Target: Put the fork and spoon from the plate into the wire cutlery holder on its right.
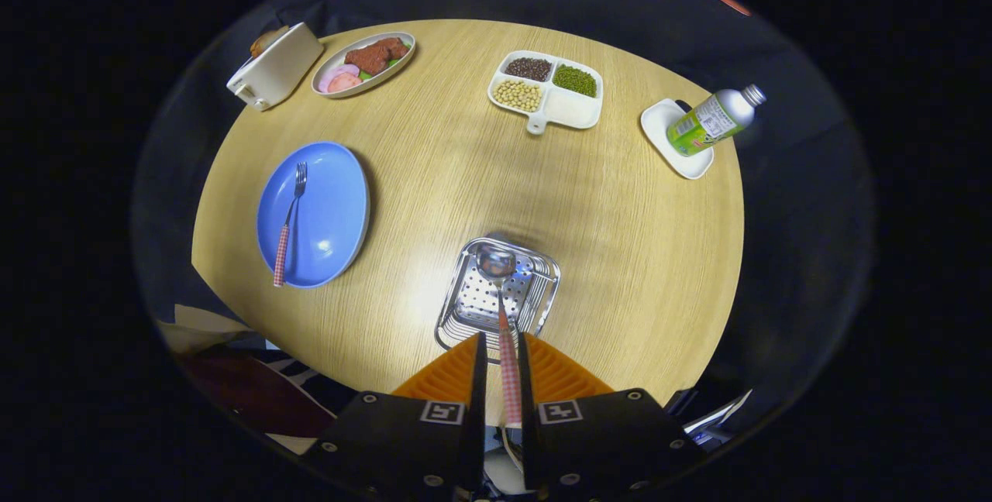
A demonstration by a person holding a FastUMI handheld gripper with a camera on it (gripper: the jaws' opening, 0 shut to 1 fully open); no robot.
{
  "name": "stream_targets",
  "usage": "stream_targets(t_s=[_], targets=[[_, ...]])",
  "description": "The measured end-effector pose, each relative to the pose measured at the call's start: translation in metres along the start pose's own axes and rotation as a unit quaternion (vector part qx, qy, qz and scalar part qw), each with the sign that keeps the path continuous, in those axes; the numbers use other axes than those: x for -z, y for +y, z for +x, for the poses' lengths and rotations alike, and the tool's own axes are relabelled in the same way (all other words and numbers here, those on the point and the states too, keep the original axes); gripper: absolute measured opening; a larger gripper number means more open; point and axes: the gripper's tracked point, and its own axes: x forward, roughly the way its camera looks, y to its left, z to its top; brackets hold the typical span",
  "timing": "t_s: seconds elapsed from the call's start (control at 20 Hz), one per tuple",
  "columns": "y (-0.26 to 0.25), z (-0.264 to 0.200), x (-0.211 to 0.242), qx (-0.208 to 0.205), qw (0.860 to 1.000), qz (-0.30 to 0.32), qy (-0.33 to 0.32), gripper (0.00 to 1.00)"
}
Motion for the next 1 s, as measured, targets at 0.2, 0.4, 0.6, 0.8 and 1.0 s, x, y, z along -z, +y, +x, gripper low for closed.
stream_targets(t_s=[0.2, 0.4, 0.6, 0.8, 1.0], targets=[[0.003, -0.014, -0.013, 0.001, 0.998, 0.023, -0.050, 0.57], [0.015, -0.030, -0.027, 0.003, 0.994, 0.033, -0.104, 0.92], [0.036, -0.049, -0.047, 0.003, 0.983, 0.053, -0.174, 0.99], [0.056, -0.066, -0.068, 0.022, 0.968, 0.055, -0.246, 0.99], [0.097, -0.065, -0.081, 0.016, 0.953, 0.054, -0.297, 0.99]])
